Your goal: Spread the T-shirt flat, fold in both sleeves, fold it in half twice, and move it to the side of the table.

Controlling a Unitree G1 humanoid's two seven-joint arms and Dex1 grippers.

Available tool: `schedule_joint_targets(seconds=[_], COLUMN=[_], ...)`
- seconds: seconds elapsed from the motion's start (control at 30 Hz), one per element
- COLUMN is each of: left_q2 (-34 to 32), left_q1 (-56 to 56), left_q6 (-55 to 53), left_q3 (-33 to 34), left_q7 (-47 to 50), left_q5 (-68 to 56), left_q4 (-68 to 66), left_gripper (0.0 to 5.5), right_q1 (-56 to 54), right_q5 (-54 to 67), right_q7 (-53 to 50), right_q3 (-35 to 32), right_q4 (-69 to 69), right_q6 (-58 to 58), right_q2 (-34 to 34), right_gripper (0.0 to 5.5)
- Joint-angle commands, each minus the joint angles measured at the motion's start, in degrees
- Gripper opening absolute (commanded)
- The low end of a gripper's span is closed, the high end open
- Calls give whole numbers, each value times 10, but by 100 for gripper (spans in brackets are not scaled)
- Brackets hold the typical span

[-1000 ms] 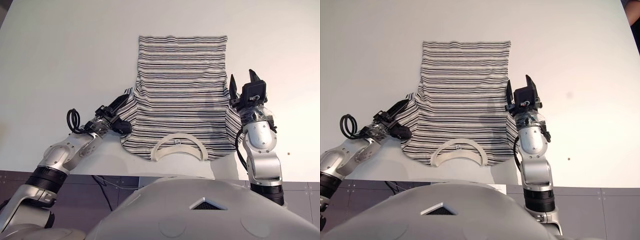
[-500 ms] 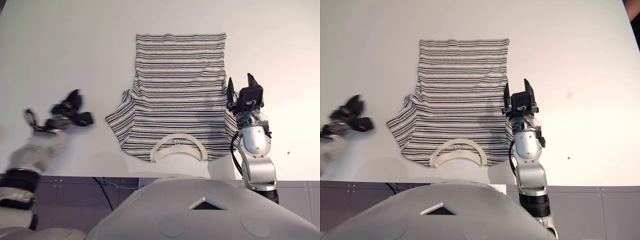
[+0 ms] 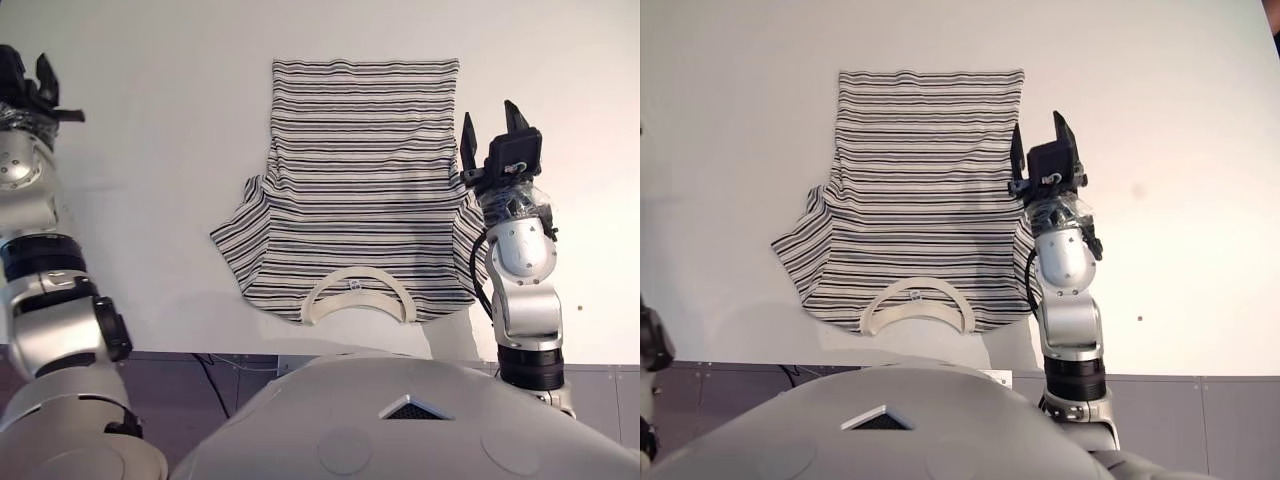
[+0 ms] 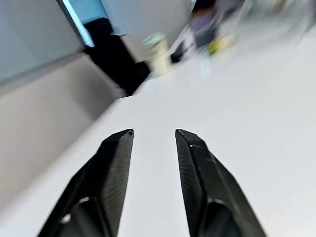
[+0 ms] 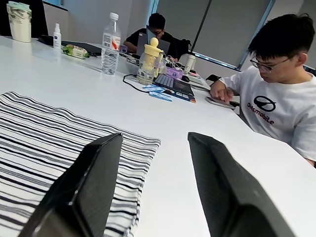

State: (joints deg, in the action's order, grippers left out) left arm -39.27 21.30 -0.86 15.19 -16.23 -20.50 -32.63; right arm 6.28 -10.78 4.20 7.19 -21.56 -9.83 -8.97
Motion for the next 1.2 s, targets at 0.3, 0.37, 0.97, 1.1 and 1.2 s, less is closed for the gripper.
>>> schedule_joint_targets(seconds=[0.3,0.37,0.97,1.1,1.2], left_q2=[-78,-34,159,-27,-192], left_q1=[-195,-173,-207,-284,-299], left_q6=[30,-10,-59,104,309], left_q3=[-88,-70,-117,-140,-158], left_q7=[-256,-198,-11,-139,-226], left_q5=[65,49,110,245,329], left_q4=[362,384,474,424,322], left_gripper=[279,279,279,279,279], right_q1=[-87,-195,-484,-389,-223], right_q5=[96,127,112,217,266], right_q7=[191,250,286,317,259], right_q3=[-8,-9,-5,-94,-153], right_q4=[66,182,841,558,219], right_q6=[-91,-129,107,94,0], right_q2=[-88,-90,-33,-72,-89], right_gripper=[244,244,244,244,244])
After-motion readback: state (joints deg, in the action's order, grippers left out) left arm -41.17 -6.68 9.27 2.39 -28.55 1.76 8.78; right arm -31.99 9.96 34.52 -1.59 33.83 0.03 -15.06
